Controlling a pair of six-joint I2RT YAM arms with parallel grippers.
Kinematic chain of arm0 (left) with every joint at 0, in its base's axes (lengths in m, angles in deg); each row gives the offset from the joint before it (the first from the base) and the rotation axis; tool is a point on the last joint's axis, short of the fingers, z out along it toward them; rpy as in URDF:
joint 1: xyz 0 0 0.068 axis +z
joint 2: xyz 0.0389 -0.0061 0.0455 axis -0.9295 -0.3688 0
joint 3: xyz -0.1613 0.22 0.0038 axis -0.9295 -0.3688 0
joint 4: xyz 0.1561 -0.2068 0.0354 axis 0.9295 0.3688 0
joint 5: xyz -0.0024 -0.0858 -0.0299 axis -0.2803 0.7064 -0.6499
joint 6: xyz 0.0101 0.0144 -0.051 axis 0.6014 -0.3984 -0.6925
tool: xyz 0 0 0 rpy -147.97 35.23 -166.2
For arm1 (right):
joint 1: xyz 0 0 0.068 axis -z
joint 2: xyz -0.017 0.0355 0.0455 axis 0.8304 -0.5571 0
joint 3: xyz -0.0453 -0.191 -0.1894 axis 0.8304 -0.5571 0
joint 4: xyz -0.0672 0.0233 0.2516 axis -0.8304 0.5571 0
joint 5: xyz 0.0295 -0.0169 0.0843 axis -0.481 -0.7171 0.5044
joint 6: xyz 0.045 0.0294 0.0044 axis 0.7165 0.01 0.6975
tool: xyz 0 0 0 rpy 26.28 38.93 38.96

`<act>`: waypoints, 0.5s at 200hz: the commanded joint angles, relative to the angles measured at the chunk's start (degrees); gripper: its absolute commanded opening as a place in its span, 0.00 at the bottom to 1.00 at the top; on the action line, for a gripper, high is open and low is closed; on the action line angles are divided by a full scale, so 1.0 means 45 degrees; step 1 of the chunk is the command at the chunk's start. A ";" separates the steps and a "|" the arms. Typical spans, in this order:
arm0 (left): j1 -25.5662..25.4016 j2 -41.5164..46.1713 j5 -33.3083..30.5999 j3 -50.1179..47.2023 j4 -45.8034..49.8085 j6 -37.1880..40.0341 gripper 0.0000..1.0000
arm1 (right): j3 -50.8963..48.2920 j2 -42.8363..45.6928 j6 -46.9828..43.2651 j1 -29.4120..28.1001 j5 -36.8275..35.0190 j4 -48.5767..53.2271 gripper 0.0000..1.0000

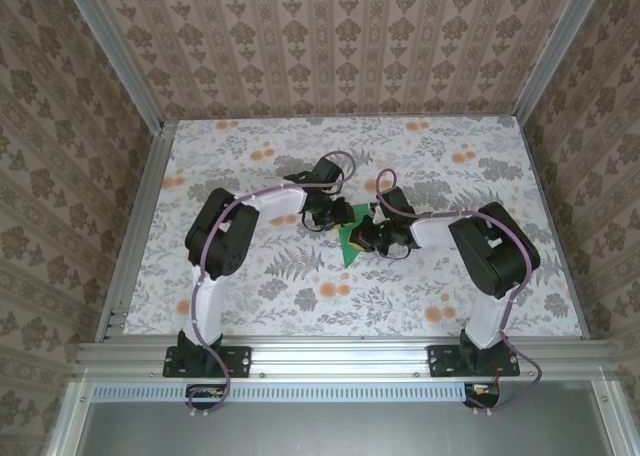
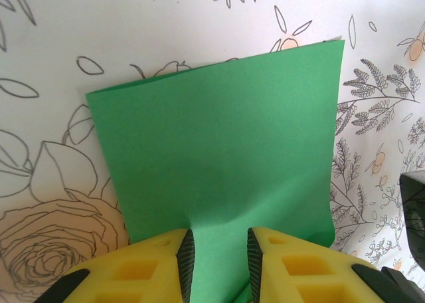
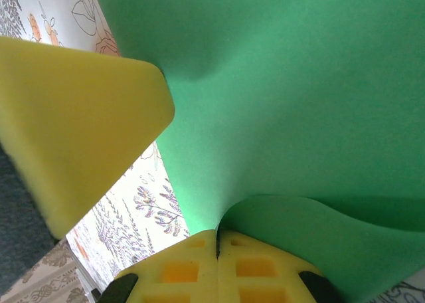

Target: Fold a paper plane with a square sheet of paper (pick it up from the middle)

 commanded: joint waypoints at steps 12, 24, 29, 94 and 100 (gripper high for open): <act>-0.0094 -0.0463 -0.0099 0.0138 0.0626 0.0403 0.31 | 0.0239 -0.0317 -0.0121 0.0036 -0.0255 0.0455 0.03; -0.0102 -0.0449 -0.0100 0.0135 0.0627 0.0406 0.31 | 0.0256 -0.0339 -0.0105 0.0028 -0.0274 0.0425 0.03; -0.0092 -0.0449 -0.0099 0.0132 0.0623 0.0391 0.31 | 0.0258 -0.0350 -0.0100 0.0044 -0.0293 0.0432 0.03; -0.0128 -0.0451 -0.0061 0.0153 0.0623 0.0417 0.31 | 0.0326 -0.0430 -0.0102 0.0037 -0.0297 0.0402 0.03; -0.0140 -0.0454 -0.0061 0.0149 0.0623 0.0422 0.31 | 0.0327 -0.0447 -0.0102 0.0045 -0.0313 0.0396 0.03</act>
